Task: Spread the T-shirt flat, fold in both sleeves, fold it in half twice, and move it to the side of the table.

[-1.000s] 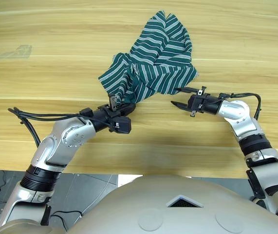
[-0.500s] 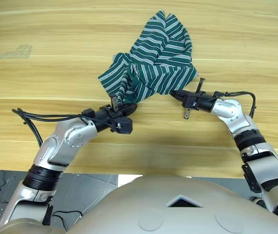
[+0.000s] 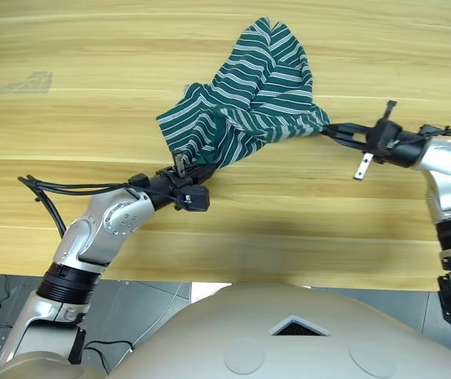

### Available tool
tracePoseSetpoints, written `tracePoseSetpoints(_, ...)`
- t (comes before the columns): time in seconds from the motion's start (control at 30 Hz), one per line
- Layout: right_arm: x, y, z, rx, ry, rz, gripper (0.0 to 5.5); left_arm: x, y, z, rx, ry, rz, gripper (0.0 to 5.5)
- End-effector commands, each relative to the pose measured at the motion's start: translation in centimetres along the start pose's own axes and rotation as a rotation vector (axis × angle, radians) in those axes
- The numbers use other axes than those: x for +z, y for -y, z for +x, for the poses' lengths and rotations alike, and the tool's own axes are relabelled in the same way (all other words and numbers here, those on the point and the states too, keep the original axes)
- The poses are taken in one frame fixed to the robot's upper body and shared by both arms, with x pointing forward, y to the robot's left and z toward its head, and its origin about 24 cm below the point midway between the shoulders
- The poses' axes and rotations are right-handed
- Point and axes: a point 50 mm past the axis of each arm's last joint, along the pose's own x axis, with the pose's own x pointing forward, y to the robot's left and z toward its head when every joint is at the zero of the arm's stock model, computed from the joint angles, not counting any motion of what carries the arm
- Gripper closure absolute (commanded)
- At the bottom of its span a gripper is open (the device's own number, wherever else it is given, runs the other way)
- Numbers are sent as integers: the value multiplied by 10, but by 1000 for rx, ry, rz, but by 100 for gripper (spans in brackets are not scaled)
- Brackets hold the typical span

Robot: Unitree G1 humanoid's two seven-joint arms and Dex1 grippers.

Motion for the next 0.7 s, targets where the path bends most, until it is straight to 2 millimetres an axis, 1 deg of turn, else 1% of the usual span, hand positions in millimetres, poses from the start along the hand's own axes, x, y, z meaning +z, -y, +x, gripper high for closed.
tracePoseSetpoints(0.03,-12,-1,-29,47,-143,36,547,-5,1,-9,-2,-29,-26,550)
tracePoseSetpoints(0.13,-21,1,-50,87,-278,47,547,1,0,-15,10,-4,-57,550)
tracePoseSetpoints(0.2,-24,5,-59,84,-327,47,547,2,-2,-20,29,-4,-69,550)
tracePoseSetpoints(0.3,-32,9,-70,64,-399,46,547,-6,-13,-28,94,-35,-97,550)
tracePoseSetpoints(0.37,-34,8,-72,67,-419,39,547,-9,-16,-34,130,-37,-147,550)
tracePoseSetpoints(0.43,-34,6,-70,77,-424,29,547,-7,-15,-38,142,-19,-191,550)
tracePoseSetpoints(0.5,-35,5,-67,94,-427,20,547,0,-13,-41,138,4,-193,550)
tracePoseSetpoints(0.6,-31,3,-61,110,-395,37,547,27,-16,-48,155,105,-236,550)
tracePoseSetpoints(0.63,-28,3,-59,116,-363,59,547,35,-13,-49,138,130,-246,550)
tracePoseSetpoints(0.7,-18,0,-57,146,-292,116,547,47,1,-47,75,162,-274,550)
